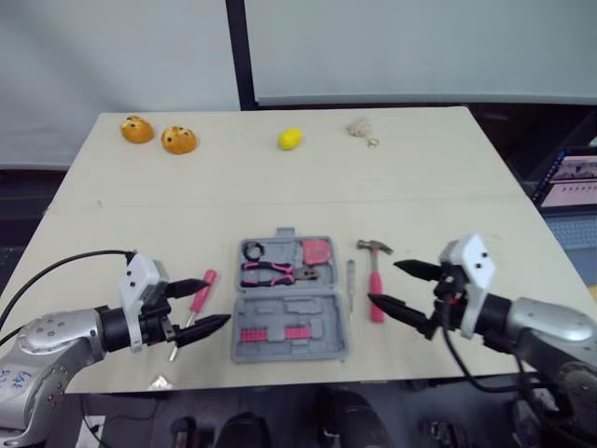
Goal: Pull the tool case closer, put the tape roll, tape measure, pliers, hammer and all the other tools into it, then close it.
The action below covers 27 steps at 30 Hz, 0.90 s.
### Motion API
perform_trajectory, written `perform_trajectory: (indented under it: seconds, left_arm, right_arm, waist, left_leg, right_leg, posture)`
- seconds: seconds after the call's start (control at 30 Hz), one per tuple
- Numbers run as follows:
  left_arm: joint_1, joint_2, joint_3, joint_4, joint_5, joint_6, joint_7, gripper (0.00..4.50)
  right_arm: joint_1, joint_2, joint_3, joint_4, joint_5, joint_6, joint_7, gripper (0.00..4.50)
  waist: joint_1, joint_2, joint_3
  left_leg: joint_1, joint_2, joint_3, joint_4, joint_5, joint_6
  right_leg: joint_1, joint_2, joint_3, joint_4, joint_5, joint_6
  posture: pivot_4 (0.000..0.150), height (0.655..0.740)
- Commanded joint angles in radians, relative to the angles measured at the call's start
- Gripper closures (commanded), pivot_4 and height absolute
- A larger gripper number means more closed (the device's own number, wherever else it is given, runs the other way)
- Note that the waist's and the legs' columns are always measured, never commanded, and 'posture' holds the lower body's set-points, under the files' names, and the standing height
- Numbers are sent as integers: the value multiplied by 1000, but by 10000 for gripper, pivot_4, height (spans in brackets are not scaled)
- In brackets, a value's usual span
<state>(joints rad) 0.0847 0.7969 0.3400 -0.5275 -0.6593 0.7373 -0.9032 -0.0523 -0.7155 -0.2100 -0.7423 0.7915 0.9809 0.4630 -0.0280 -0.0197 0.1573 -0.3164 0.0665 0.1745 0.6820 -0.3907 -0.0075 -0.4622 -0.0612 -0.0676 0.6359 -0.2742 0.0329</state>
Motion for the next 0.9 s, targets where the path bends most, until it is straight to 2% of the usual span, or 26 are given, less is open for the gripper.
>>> perform_trajectory:
  seconds: [0.03, 0.13, 0.3, 0.47, 0.7, 0.8, 0.87, 0.9]
  left_arm:
    - [-59, 48, -18, -19, -65, -21, -96, 593]
    - [-146, 93, -80, 26, -60, -58, -192, 593]
    - [-268, 116, -158, 104, -47, -107, -294, 593]
    - [-352, 113, -210, 159, -27, -157, -352, 593]
    - [-420, 96, -257, 208, 13, -219, -370, 593]
    - [-434, 94, -265, 215, 14, -223, -370, 0]
    - [-439, 94, -269, 219, 18, -227, -372, 0]
    - [-440, 95, -271, 223, 22, -230, -373, 0]
  right_arm:
    - [-48, 60, 64, -6, -46, 69, -152, 0]
    - [-91, 154, 154, 32, -109, 114, -267, 0]
    - [-106, 241, 243, 79, -224, 131, -373, 0]
    - [-124, 331, 277, 131, -283, 128, -415, 0]
    - [-133, 354, 332, 217, -396, 65, -405, 0]
    - [-140, 361, 351, 252, -429, 37, -387, 8810]
    - [-141, 371, 356, 263, -435, 30, -376, 18246]
    - [-141, 377, 357, 269, -438, 27, -374, 18246]
  waist:
    - [0, 0, 0]
    - [0, 0, 0]
    - [-1, 1, 0]
    - [-5, 1, 0]
    - [-3, 1, 0]
    - [-5, 1, 0]
    - [-6, 1, 0]
    - [-6, 1, 0]
  left_leg:
    - [0, 0, 0, 0, 0, 0]
    - [0, -1, 0, 0, 0, 0]
    - [-1, -2, 1, 0, 1, -1]
    - [-1, -2, 2, 1, 1, -2]
    - [-2, -2, 2, 0, 2, -2]
    - [-1, -2, 2, 1, 2, -2]
    - [-1, -2, 2, 0, 2, -2]
    - [-1, -2, 2, 0, 2, -2]
  right_leg:
    - [0, 0, 0, 0, 0, 0]
    - [0, 0, 0, 0, 0, 0]
    - [-1, 2, 0, 0, 0, 0]
    - [-1, 4, 1, 0, 0, 0]
    - [-2, 5, 2, 0, 0, -1]
    - [-2, 6, 3, 0, 0, -1]
    - [-2, 6, 3, 0, 0, -1]
    - [-2, 6, 3, 0, 0, -1]
  posture:
    - [1500, 7292]
    - [1500, 7292]
    - [1500, 7292]
    - [1500, 7292]
    - [1500, 7292]
    - [1500, 7292]
    - [1500, 7292]
    - [1500, 7292]
